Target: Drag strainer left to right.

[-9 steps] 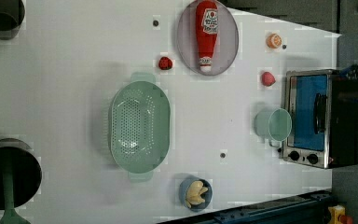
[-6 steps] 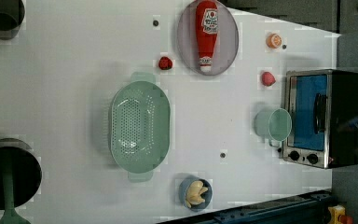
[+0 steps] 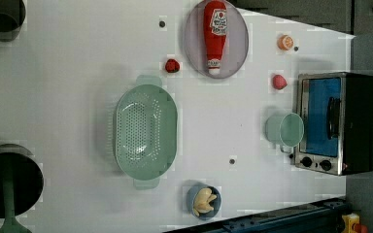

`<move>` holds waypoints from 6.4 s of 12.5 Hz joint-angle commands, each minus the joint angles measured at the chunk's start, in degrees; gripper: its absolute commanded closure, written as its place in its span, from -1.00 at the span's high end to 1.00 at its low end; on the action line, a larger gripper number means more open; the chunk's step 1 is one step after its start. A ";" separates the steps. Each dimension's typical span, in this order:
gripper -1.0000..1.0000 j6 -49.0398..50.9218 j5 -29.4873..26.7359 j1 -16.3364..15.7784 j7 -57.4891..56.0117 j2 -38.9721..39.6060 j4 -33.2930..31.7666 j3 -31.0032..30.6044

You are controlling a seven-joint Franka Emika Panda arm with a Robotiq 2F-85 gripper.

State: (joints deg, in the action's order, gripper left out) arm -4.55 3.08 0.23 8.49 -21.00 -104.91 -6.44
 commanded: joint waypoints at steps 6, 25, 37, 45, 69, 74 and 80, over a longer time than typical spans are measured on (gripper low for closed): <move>1.00 -7.80 -0.45 -1.91 34.64 20.18 -4.57 -21.52; 1.00 -52.12 9.41 -3.41 71.60 52.67 -16.46 -21.35; 1.00 -56.13 10.15 -1.00 70.32 49.80 -22.71 -15.06; 1.00 -56.70 10.14 5.27 60.14 45.17 -28.77 -11.32; 1.00 -60.74 10.14 13.19 35.23 42.07 -29.42 3.49; 1.00 -50.38 10.05 13.18 15.68 28.07 -27.25 -0.98; 1.00 -12.39 3.47 13.03 7.51 16.46 -9.05 -3.74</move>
State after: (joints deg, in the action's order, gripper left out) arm -19.95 7.12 12.90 21.35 -6.44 -114.26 -10.71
